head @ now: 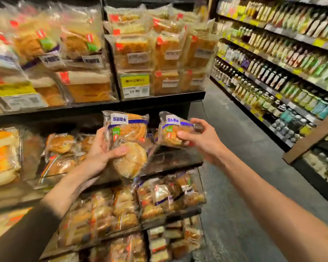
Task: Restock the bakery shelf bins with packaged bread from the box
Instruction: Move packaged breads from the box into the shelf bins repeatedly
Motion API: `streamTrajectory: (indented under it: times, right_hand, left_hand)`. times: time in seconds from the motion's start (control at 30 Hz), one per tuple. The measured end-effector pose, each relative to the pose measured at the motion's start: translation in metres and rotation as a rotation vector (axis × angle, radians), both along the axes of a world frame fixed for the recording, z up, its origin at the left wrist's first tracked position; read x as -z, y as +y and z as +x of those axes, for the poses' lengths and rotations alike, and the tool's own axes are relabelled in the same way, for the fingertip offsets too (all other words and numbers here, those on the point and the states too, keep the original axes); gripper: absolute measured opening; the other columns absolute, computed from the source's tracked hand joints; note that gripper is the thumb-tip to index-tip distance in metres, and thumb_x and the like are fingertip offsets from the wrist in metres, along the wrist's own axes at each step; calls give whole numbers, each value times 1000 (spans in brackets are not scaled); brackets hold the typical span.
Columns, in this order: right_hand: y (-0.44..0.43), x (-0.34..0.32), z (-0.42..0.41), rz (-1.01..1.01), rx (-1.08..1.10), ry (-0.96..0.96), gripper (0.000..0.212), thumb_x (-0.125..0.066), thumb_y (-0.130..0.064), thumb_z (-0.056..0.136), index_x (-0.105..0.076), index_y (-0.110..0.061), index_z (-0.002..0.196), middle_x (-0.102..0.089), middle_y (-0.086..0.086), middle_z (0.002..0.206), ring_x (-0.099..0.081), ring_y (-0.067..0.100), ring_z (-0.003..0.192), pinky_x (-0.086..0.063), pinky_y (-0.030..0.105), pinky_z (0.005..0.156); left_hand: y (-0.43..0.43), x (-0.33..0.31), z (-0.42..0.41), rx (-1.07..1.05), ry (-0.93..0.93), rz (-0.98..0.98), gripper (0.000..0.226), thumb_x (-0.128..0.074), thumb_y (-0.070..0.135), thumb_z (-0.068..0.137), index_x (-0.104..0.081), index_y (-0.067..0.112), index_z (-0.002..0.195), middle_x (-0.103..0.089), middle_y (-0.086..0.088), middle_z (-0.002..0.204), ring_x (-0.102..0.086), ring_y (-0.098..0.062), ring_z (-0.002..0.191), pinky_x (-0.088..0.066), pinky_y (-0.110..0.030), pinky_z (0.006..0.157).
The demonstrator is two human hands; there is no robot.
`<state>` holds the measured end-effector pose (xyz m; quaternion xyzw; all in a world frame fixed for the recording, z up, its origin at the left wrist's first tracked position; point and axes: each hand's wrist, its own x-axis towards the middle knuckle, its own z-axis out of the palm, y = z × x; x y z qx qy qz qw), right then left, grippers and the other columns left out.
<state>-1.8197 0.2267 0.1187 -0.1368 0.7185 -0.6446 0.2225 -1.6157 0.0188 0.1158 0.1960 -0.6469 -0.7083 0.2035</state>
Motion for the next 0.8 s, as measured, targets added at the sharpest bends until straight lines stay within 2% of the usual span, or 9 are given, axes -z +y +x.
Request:
streamTrajectory:
  times: [0.07, 0.13, 0.23, 0.3, 0.37, 0.5, 0.63, 0.73, 0.8]
  right_hand:
    - [-7, 0, -31, 145, -96, 167, 82, -96, -23, 60, -54, -18, 130, -63, 4, 120, -65, 17, 104, -56, 42, 94]
    - [-22, 3, -55, 262, -220, 293, 87, -95, -25, 62, -49, -14, 136, -60, 4, 124, -63, 16, 106, -52, 33, 95]
    - [-52, 17, -71, 427, -361, 425, 86, -93, -31, 64, -48, -16, 135, -55, 8, 127, -59, 20, 111, -46, 27, 93]
    - [-73, 34, -70, 524, -419, 430, 81, -93, -33, 65, -48, -18, 131, -53, 9, 127, -56, 21, 109, -46, 31, 91]
    - [-89, 49, -62, 603, -470, 422, 76, -92, -36, 65, -48, -18, 124, -52, 9, 126, -54, 22, 106, -43, 31, 87]
    - [-112, 74, -48, 676, -583, 346, 67, -91, -34, 67, -41, -19, 109, -52, 7, 118, -47, 22, 104, -40, 32, 83]
    - [-132, 92, -42, 732, -582, 224, 78, -93, -34, 64, -44, -16, 122, -56, 9, 124, -52, 27, 116, -45, 38, 96]
    - [-143, 90, -38, 810, -687, 146, 64, -86, -35, 76, -52, -12, 126, -60, -1, 100, -55, 15, 89, -44, 27, 69]
    - [-146, 86, -35, 920, -754, 197, 47, -78, -38, 84, -60, -13, 119, -61, 1, 102, -54, 15, 86, -40, 26, 61]
  left_hand:
    - [4, -3, 1, -76, -11, 50, 110, -97, 33, 41, -44, 28, 137, -71, 6, 117, -67, -9, 106, -57, -27, 84]
    - [10, -6, 2, -158, -29, 88, 93, -84, 13, 56, -43, 30, 138, -68, 1, 123, -68, -10, 104, -57, -35, 89]
    - [15, -5, 4, -301, -67, 52, 87, -80, -3, 70, -38, 26, 141, -68, 2, 119, -65, -15, 107, -57, -21, 76]
    - [15, -3, 9, -337, -90, 65, 94, -73, -12, 73, -33, 28, 147, -66, 3, 122, -66, -18, 107, -56, -24, 78]
    - [14, -2, 18, -296, -81, 72, 98, -84, -2, 61, -39, 32, 141, -73, 7, 111, -71, -17, 101, -58, -25, 71]
    - [8, -1, 29, -243, -95, 64, 125, -98, 33, 40, -34, 22, 147, -69, -5, 121, -69, -25, 108, -60, -36, 77]
    - [-1, 2, 28, -240, -92, 78, 125, -99, 41, 42, -34, 26, 147, -64, -11, 129, -66, -31, 114, -58, -46, 82]
    - [-12, 4, 27, -205, -86, 120, 122, -99, 36, 45, -33, 29, 147, -65, -12, 128, -67, -30, 112, -59, -41, 80]
    - [-18, 7, 27, -178, -83, 136, 119, -99, 36, 45, -34, 32, 145, -69, -13, 119, -70, -28, 103, -59, -34, 73]
